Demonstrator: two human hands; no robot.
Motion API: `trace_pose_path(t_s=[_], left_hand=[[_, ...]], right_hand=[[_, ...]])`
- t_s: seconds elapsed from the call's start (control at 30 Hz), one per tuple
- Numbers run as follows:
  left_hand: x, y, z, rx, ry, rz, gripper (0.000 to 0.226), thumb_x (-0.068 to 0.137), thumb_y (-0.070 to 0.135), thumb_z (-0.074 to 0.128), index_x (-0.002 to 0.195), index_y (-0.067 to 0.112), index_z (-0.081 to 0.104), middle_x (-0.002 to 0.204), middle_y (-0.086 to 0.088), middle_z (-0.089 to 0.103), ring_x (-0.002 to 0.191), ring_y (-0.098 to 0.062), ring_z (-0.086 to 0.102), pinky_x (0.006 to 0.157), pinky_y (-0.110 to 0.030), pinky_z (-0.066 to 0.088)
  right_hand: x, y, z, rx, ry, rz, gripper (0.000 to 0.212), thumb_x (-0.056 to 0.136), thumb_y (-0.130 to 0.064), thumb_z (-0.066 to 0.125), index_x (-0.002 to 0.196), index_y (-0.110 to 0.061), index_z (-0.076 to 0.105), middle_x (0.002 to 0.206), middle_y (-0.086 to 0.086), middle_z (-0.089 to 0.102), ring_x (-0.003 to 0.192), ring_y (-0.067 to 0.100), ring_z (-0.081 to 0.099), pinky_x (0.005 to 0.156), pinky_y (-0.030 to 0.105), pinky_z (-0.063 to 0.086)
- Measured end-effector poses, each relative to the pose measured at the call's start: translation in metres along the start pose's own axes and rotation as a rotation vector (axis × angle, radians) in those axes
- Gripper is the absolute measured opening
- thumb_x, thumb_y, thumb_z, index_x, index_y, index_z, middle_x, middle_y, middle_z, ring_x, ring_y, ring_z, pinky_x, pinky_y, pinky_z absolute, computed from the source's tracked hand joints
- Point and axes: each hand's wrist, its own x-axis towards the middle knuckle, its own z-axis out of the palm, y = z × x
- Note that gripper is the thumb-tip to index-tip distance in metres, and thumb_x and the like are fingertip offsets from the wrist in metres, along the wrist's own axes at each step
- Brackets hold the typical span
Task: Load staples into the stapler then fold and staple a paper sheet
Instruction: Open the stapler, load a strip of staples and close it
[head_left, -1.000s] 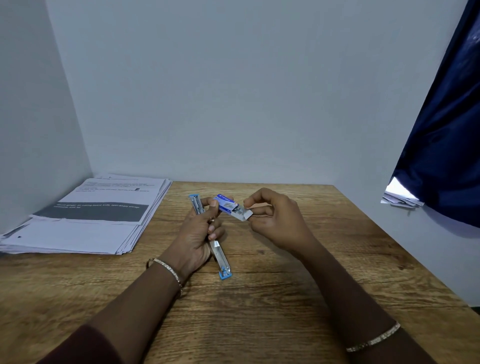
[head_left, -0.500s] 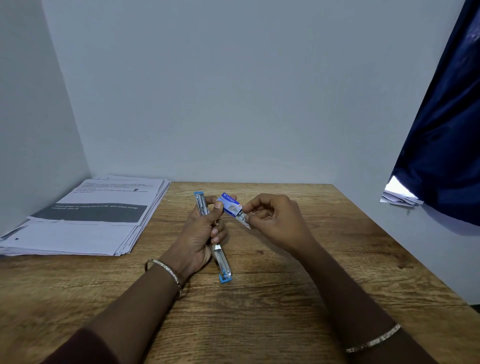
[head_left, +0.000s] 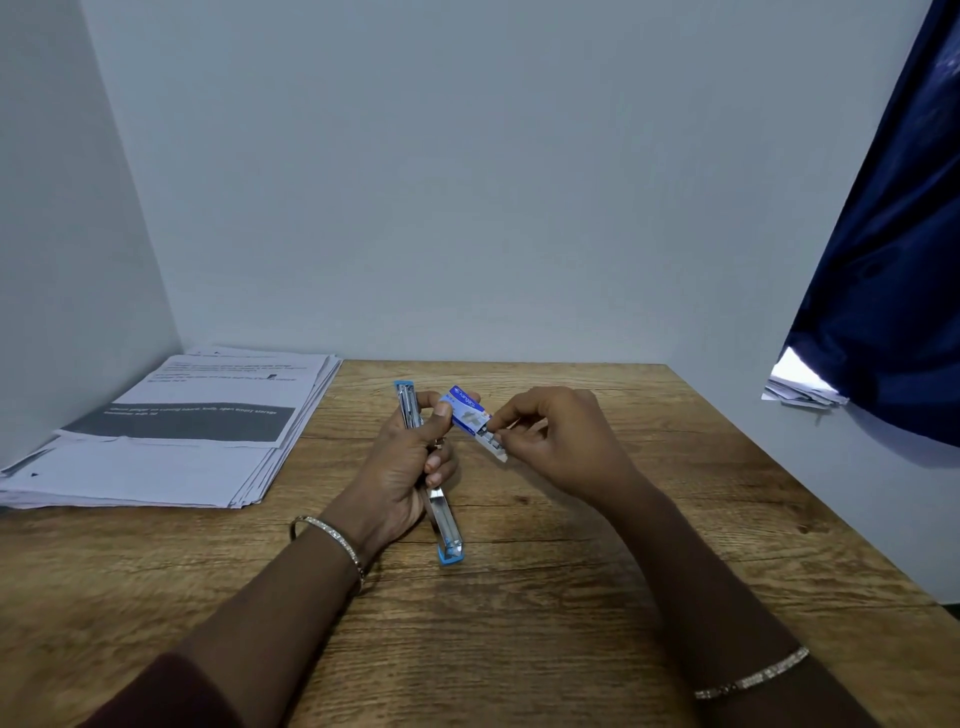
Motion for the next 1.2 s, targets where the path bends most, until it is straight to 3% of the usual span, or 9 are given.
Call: trace_pose_path(t_s=[0.07,0.2,0.4,0.57,0.67,0.77,0.87,1.1,1.2], left_hand=[[-0.0005,0.0005,0.0007,0.02,0.001,0.001,0.009,0.096,0.012,0.06,0.094,0.016,0.052,0.106,-0.018,0.052,0.029,-0.006,0.03,0.029,-0.015,0.027],[-0.0011,0.0007,-0.0002,0.033,-0.003,-0.003,0.01,0.097,0.012,0.06,0.095,0.016,0.051,0.111,-0.021,0.055,0.028,-0.005,0.032,0.028,-0.015,0.028],[-0.0004,-0.0006,-0.0015,0.039,-0.001,-0.012,0.01,0.098,0.012,0.059,0.092,0.017,0.052,0.107,-0.013,0.044,0.027,-0.005,0.031,0.029,-0.013,0.027],[0.0001,0.0003,0.0002,0.03,0.038,-0.021,0.013,0.096,0.009,0.06,0.088,0.017,0.053,0.058,-0.004,0.045,0.026,-0.005,0.03,0.028,-0.013,0.026],[0.0009,0.0003,0.0007,0.027,0.045,-0.034,0.013,0.098,0.008,0.059,0.088,0.016,0.054,0.051,-0.001,0.041,0.026,-0.005,0.03,0.028,-0.013,0.027],[0.0017,0.0009,-0.0007,0.007,0.032,-0.056,0.018,0.098,0.008,0.058,0.082,0.016,0.055,0.05,-0.001,0.039,0.026,-0.006,0.03,0.03,-0.012,0.027],[0.0017,0.0012,-0.0015,-0.018,0.032,-0.078,0.022,0.098,0.007,0.057,0.078,0.016,0.056,0.049,0.0,0.04,0.026,-0.006,0.031,0.029,-0.012,0.028],[0.0015,0.0037,-0.0006,-0.065,0.078,-0.132,0.018,0.099,0.006,0.054,0.083,0.013,0.055,0.053,-0.002,0.04,0.027,-0.006,0.031,0.029,-0.013,0.028],[0.0006,0.0046,-0.0002,-0.077,0.086,-0.151,0.019,0.1,0.006,0.053,0.082,0.013,0.056,0.053,-0.002,0.039,0.028,-0.007,0.03,0.029,-0.013,0.028]], right_hand=[[0.0009,-0.0005,-0.0005,-0.038,-0.013,-0.006,0.019,0.08,-0.007,0.074,0.093,-0.017,0.084,0.081,0.0,0.08,0.064,0.001,0.065,0.063,0.008,0.045],[0.0022,-0.0007,-0.0002,-0.08,-0.028,-0.016,0.012,0.081,-0.015,0.078,0.092,-0.017,0.084,0.083,0.0,0.08,0.075,0.012,0.07,0.076,0.036,0.057],[0.0017,-0.0002,0.0008,-0.115,-0.072,-0.059,0.008,0.085,-0.017,0.075,0.089,-0.018,0.082,0.084,-0.001,0.077,0.077,0.015,0.067,0.075,0.04,0.056],[-0.001,0.0014,0.0018,-0.076,-0.11,-0.081,0.005,0.084,-0.014,0.069,0.084,-0.017,0.073,0.083,-0.004,0.072,0.077,0.015,0.064,0.073,0.042,0.056],[-0.0012,0.0022,0.0035,-0.072,-0.13,-0.09,0.004,0.084,-0.013,0.067,0.083,-0.016,0.069,0.085,-0.003,0.071,0.079,0.017,0.063,0.074,0.044,0.055],[-0.0002,0.0032,0.0044,-0.011,-0.104,-0.071,0.005,0.086,-0.012,0.065,0.084,-0.016,0.068,0.086,-0.001,0.07,0.08,0.019,0.063,0.069,0.036,0.053],[0.0013,0.0047,0.0045,0.079,-0.076,-0.006,0.005,0.09,-0.014,0.068,0.086,-0.015,0.07,0.087,-0.001,0.07,0.079,0.018,0.063,0.06,0.014,0.042],[0.0021,0.0054,0.0012,0.256,-0.015,0.07,0.005,0.09,-0.016,0.072,0.086,-0.014,0.073,0.084,-0.004,0.07,0.073,0.008,0.06,0.063,0.019,0.045],[0.003,0.0026,0.0015,0.299,0.075,0.073,0.008,0.088,-0.016,0.073,0.081,-0.013,0.071,0.078,-0.009,0.069,0.068,-0.003,0.056,0.06,0.01,0.042]])
